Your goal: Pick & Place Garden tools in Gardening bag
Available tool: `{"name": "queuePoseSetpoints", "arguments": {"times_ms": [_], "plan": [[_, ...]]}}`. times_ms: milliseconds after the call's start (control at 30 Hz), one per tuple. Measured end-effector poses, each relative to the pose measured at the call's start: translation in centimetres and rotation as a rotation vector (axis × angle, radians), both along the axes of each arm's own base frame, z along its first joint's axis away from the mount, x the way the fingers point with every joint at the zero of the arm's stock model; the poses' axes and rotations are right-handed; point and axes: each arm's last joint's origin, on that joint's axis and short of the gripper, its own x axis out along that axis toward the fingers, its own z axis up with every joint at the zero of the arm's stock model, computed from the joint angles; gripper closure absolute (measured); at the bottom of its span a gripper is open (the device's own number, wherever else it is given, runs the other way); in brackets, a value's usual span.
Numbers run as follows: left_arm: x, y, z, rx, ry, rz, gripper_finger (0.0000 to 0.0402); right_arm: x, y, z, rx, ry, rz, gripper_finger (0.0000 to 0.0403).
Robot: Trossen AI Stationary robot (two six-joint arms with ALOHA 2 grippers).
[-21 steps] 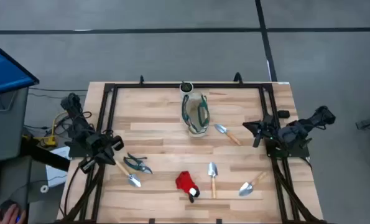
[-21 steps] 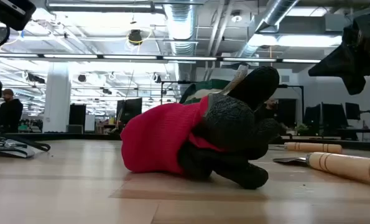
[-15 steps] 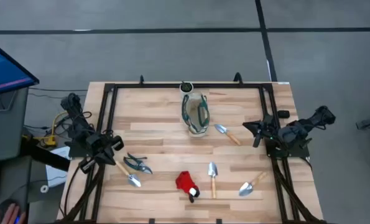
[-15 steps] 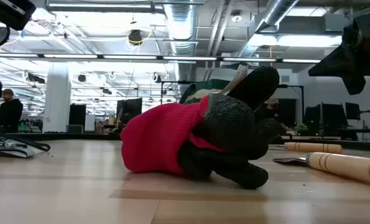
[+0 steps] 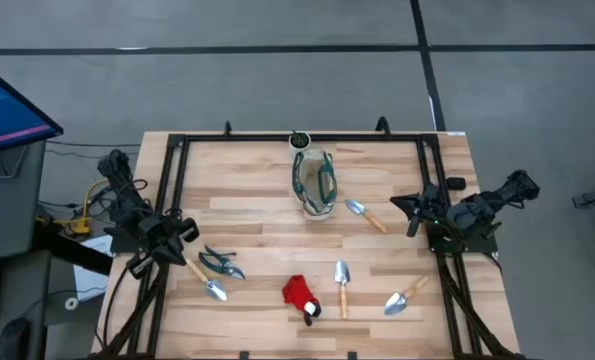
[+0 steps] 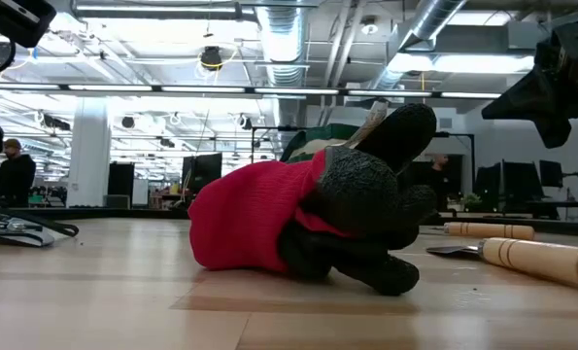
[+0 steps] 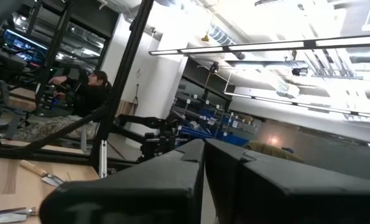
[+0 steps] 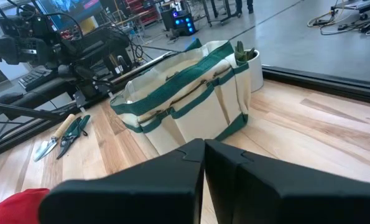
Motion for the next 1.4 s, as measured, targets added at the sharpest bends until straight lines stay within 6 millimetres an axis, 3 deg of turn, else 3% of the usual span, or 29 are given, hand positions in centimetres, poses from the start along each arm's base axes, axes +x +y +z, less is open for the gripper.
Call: {"name": "queuePoseSetpoints", "arguments": {"times_ms": [867, 1200, 1400], "plan": [[-0.1, 0.1, 0.4, -0.038, -0.027, 0.001, 0.0399, 0.0, 0.0, 0.0, 0.000, 0.001, 0.000, 0.0397], [-1.0, 1.3, 2.6, -0.216, -0.220, 0.035, 0.0399, 0.0, 0.0, 0.0, 0.000, 0.000, 0.000, 0.0397], [-1.5, 2.3, 3.6, -0.218, -0.355, 0.190, 0.0399, 0.0, 0.0, 0.0, 0.000, 0.000, 0.000, 0.0397]]}}
